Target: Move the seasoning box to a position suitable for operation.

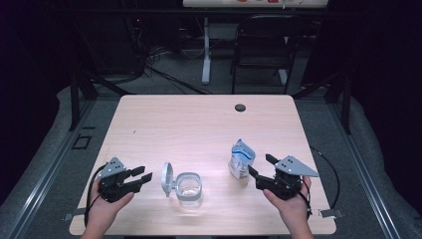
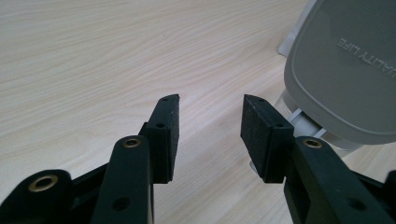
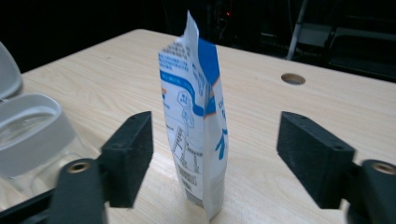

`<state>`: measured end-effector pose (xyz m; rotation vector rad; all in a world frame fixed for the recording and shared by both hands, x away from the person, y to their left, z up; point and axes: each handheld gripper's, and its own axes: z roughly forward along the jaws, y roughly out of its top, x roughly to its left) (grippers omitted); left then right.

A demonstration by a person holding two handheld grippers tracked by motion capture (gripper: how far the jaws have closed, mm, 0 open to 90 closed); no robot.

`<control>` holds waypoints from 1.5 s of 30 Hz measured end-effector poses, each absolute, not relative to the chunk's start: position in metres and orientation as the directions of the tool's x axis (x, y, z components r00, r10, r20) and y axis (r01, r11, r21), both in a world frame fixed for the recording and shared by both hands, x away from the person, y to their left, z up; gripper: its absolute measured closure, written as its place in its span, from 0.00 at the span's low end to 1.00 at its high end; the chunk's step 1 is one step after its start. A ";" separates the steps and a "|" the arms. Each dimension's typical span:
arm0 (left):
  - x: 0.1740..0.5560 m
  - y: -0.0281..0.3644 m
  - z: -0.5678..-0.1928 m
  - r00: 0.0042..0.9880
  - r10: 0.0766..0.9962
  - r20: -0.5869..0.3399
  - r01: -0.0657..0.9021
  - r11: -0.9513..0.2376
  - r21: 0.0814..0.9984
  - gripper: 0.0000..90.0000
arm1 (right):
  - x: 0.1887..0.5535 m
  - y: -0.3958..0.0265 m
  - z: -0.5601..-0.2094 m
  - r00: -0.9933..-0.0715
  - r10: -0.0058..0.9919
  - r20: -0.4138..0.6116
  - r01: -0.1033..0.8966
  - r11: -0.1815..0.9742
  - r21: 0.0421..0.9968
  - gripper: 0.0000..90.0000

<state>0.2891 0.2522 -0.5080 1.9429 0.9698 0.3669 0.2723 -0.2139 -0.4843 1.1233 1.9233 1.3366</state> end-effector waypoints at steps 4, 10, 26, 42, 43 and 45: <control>0.290 0.252 -0.509 0.647 0.752 -0.123 0.486 -0.283 0.827 0.64 | 0.278 -0.208 -0.495 -0.504 0.863 0.034 0.354 0.171 0.919 0.20; 0.290 0.252 -0.509 0.648 0.751 -0.123 0.487 -0.285 0.826 0.64 | 0.286 -0.197 -0.508 -0.524 0.851 0.041 0.388 0.196 0.901 0.17; 0.291 0.253 -0.511 0.647 0.753 -0.125 0.491 -0.285 0.823 0.64 | 0.303 -0.186 -0.540 -0.538 0.843 0.030 0.412 0.231 0.881 0.39; 0.291 0.252 -0.512 0.646 0.752 -0.127 0.496 -0.288 0.819 0.64 | 0.310 -0.183 -0.555 -0.528 0.849 0.029 0.442 0.245 0.863 0.41; 0.292 0.252 -0.512 0.647 0.752 -0.127 0.496 -0.288 0.819 0.64 | 0.310 -0.182 -0.556 -0.526 0.850 0.030 0.441 0.243 0.864 0.41; 0.292 0.252 -0.513 0.647 0.752 -0.126 0.495 -0.288 0.820 0.64 | 0.311 -0.182 -0.557 -0.530 0.848 0.023 0.448 0.257 0.856 0.40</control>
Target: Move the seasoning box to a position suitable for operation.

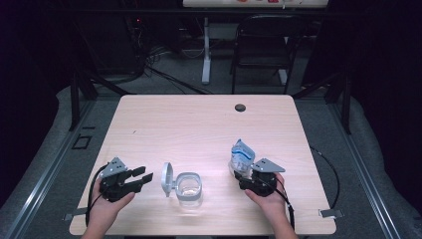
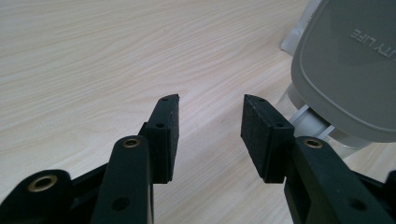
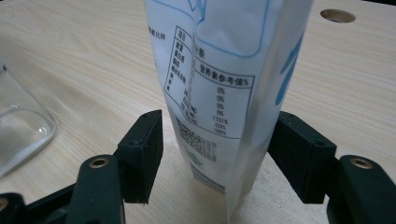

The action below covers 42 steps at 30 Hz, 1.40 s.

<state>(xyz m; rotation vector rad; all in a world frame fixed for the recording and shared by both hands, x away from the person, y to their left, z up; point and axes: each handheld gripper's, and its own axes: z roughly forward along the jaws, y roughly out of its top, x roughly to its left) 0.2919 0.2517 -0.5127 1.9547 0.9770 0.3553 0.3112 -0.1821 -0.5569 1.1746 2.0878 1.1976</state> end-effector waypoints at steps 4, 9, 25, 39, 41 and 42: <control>0.292 0.251 -0.513 0.646 0.753 -0.126 0.496 -0.288 0.819 0.64 | 0.313 -0.179 -0.560 -0.529 0.848 0.023 0.458 0.263 0.849 0.37; 0.292 0.252 -0.513 0.648 0.752 -0.126 0.495 -0.289 0.820 0.64 | 0.315 -0.179 -0.560 -0.534 0.846 0.014 0.465 0.279 0.840 0.37; 0.293 0.253 -0.514 0.644 0.754 -0.128 0.499 -0.288 0.817 0.64 | 0.322 -0.174 -0.563 -0.515 0.857 0.026 0.486 0.267 0.832 0.37; 0.294 0.251 -0.516 0.649 0.750 -0.128 0.501 -0.294 0.814 0.64 | 0.326 -0.172 -0.573 -0.490 0.872 0.019 0.495 0.260 0.829 0.42; 0.294 0.251 -0.516 0.649 0.750 -0.127 0.501 -0.296 0.813 0.64 | 0.326 -0.173 -0.573 -0.488 0.873 0.012 0.496 0.266 0.827 0.43; 0.294 0.251 -0.516 0.649 0.750 -0.128 0.502 -0.295 0.813 0.64 | 0.326 -0.173 -0.573 -0.489 0.872 0.011 0.496 0.267 0.826 0.43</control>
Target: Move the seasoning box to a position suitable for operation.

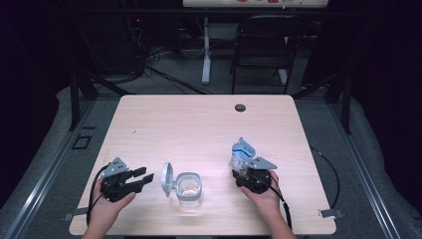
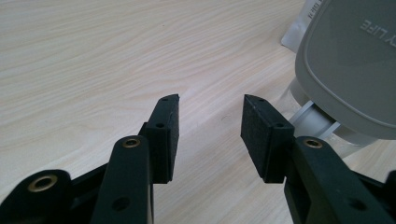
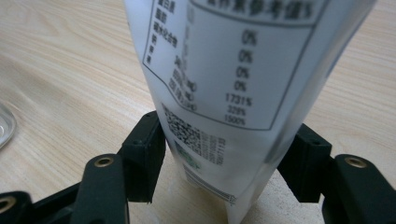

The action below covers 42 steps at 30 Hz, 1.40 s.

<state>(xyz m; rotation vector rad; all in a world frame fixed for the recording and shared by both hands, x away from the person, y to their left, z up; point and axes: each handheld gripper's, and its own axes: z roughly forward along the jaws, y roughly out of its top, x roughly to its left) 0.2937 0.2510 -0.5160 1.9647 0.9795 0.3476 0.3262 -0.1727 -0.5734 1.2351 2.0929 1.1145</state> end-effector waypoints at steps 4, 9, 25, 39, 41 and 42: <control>0.294 0.251 -0.516 0.648 0.751 -0.130 0.503 -0.293 0.813 0.64 | 0.327 -0.172 -0.575 -0.489 0.872 0.016 0.496 0.263 0.828 0.44; 0.294 0.251 -0.516 0.651 0.749 -0.126 0.501 -0.298 0.812 0.64 | 0.327 -0.172 -0.575 -0.489 0.872 0.011 0.494 0.266 0.828 0.47; 0.294 0.251 -0.516 0.648 0.751 -0.128 0.503 -0.296 0.812 0.64 | 0.326 -0.172 -0.575 -0.510 0.860 -0.022 0.466 0.298 0.833 0.49; 0.294 0.252 -0.516 0.647 0.752 -0.124 0.499 -0.295 0.815 0.64 | 0.324 -0.172 -0.573 -0.531 0.846 -0.041 0.458 0.327 0.827 0.50; 0.294 0.252 -0.516 0.647 0.753 -0.124 0.500 -0.295 0.815 0.64 | 0.323 -0.171 -0.572 -0.536 0.843 -0.039 0.454 0.327 0.829 0.50; 0.294 0.252 -0.516 0.647 0.753 -0.124 0.499 -0.295 0.815 0.64 | 0.323 -0.171 -0.571 -0.538 0.842 -0.045 0.451 0.332 0.829 0.50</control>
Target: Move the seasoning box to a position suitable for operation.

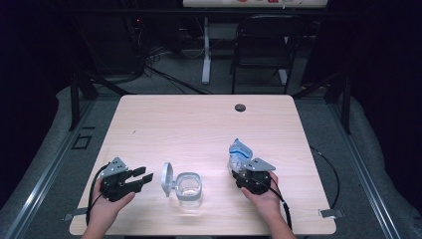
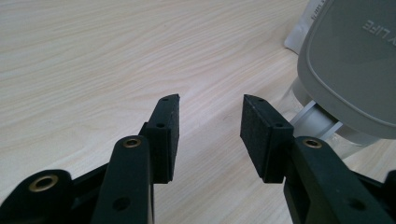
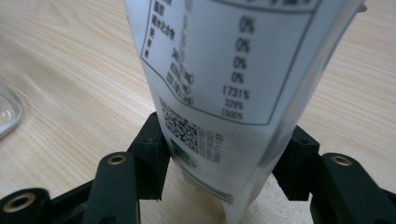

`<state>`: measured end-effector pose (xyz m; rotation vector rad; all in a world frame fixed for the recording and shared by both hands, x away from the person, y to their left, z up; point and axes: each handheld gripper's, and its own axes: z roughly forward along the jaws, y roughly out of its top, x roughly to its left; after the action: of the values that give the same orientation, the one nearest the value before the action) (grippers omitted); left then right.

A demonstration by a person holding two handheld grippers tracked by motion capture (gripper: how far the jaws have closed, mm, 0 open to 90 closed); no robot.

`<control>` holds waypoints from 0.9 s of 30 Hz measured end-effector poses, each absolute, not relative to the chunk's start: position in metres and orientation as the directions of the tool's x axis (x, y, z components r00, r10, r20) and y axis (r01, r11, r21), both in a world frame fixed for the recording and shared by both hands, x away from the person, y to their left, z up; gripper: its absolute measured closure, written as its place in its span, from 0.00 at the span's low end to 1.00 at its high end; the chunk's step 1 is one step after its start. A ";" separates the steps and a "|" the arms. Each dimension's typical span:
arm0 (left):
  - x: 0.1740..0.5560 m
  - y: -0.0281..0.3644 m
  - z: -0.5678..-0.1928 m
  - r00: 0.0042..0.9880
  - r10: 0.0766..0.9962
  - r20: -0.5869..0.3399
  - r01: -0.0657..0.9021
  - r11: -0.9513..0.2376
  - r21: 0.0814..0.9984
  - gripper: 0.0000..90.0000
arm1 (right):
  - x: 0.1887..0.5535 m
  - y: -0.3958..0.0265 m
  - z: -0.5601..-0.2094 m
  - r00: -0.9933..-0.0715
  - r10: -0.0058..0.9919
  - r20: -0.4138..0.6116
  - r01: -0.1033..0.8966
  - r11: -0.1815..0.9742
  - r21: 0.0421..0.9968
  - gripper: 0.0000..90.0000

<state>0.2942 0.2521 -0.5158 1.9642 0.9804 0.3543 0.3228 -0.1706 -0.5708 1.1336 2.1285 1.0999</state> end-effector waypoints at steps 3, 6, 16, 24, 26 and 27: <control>0.294 0.252 -0.516 0.647 0.752 -0.125 0.499 -0.294 0.815 0.64 | 0.321 -0.169 -0.568 -0.542 0.839 -0.046 0.438 0.329 0.836 0.50; 0.294 0.252 -0.516 0.645 0.753 -0.127 0.500 -0.291 0.816 0.64 | 0.319 -0.167 -0.565 -0.546 0.837 -0.048 0.426 0.326 0.844 0.50; 0.294 0.253 -0.515 0.647 0.752 -0.129 0.503 -0.293 0.813 0.64 | 0.316 -0.167 -0.559 -0.550 0.833 -0.053 0.410 0.325 0.852 0.50; 0.294 0.253 -0.514 0.648 0.751 -0.126 0.496 -0.291 0.818 0.64 | 0.312 -0.163 -0.552 -0.566 0.820 -0.083 0.384 0.352 0.854 0.50; 0.293 0.253 -0.514 0.647 0.752 -0.126 0.498 -0.291 0.817 0.64 | 0.311 -0.160 -0.550 -0.578 0.809 -0.104 0.379 0.379 0.844 0.50; 0.293 0.253 -0.514 0.646 0.753 -0.127 0.499 -0.291 0.816 0.64 | 0.310 -0.159 -0.549 -0.581 0.807 -0.103 0.378 0.380 0.844 0.50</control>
<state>0.2934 0.2526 -0.5140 1.9592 0.9809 0.3535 0.3099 -0.1590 -0.5490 1.0173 2.1341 1.1126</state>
